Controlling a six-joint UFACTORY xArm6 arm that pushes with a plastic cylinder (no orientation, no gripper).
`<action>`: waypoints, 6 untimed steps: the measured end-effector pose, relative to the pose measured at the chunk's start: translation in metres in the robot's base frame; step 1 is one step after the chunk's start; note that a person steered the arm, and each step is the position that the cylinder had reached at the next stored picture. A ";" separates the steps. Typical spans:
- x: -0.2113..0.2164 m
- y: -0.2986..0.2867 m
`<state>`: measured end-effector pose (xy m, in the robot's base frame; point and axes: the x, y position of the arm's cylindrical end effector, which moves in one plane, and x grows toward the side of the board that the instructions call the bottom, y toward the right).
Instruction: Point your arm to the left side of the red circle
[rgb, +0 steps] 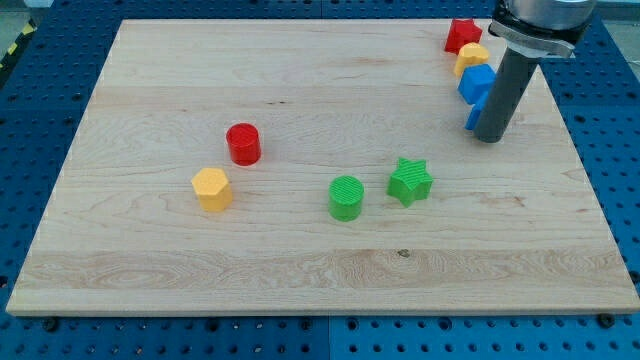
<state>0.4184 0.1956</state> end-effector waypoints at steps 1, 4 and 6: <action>0.000 -0.047; -0.017 -0.254; 0.004 -0.355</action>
